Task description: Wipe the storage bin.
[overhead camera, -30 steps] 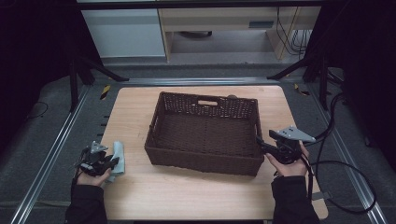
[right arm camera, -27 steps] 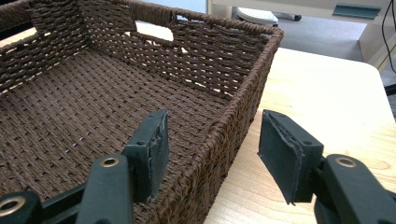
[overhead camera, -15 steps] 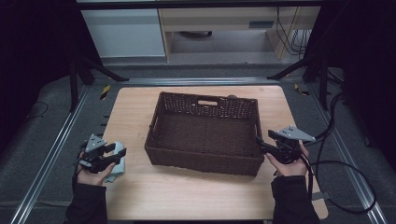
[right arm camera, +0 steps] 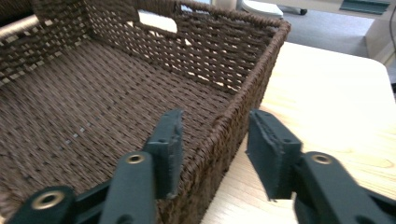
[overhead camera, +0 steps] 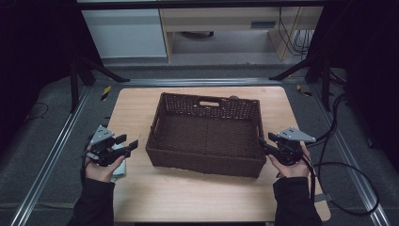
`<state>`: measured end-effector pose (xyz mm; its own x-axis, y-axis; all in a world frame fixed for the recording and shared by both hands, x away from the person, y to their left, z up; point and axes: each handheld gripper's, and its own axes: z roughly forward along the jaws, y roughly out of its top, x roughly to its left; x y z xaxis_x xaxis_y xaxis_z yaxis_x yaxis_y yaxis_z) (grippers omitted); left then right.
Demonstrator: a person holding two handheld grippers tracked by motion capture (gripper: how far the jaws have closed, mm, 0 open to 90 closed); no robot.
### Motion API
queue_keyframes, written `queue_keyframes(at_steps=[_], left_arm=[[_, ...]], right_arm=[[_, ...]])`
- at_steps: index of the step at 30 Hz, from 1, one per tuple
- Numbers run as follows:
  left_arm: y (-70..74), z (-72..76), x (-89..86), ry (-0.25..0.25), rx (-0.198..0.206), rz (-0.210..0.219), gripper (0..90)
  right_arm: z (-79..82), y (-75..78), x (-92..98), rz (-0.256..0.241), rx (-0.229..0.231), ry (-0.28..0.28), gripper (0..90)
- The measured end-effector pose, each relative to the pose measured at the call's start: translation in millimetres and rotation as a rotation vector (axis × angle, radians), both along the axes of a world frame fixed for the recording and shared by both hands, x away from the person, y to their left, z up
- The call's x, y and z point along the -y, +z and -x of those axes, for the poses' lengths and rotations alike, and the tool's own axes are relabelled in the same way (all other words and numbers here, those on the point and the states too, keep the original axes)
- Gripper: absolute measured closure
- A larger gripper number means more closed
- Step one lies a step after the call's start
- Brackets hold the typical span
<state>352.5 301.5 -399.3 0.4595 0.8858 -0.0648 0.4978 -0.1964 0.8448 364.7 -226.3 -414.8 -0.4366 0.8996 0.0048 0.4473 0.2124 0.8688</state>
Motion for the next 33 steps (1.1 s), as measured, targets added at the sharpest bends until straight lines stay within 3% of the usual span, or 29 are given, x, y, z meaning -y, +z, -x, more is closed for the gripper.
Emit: queue_keyframes(at_steps=[6,18,25,29,33], left_arm=[[-0.2,-10.7,17.0,-0.029,-0.016,0.004,54.7],[-12.2,-17.3,38.3,-0.093,-0.064,-0.032,69.9],[-13.4,-8.5,40.7,-0.082,-0.063,-0.028,69.8],[-13.3,-0.8,41.4,-0.094,-0.064,-0.015,68.5],[-10.4,-4.7,40.8,-0.092,-0.065,-0.008,67.0]], right_arm=[[-1.6,-2.3,-3.7,-0.002,-0.016,0.015,72.1],[-10.8,-2.4,-2.8,-0.01,-0.01,-0.002,75.4],[-3.8,6.7,1.5,-0.019,-0.002,0.002,68.7],[-1.9,5.5,1.6,-0.012,-0.028,0.003,75.1],[-8.9,0.4,0.0,-0.003,-0.052,-0.007,78.2]])
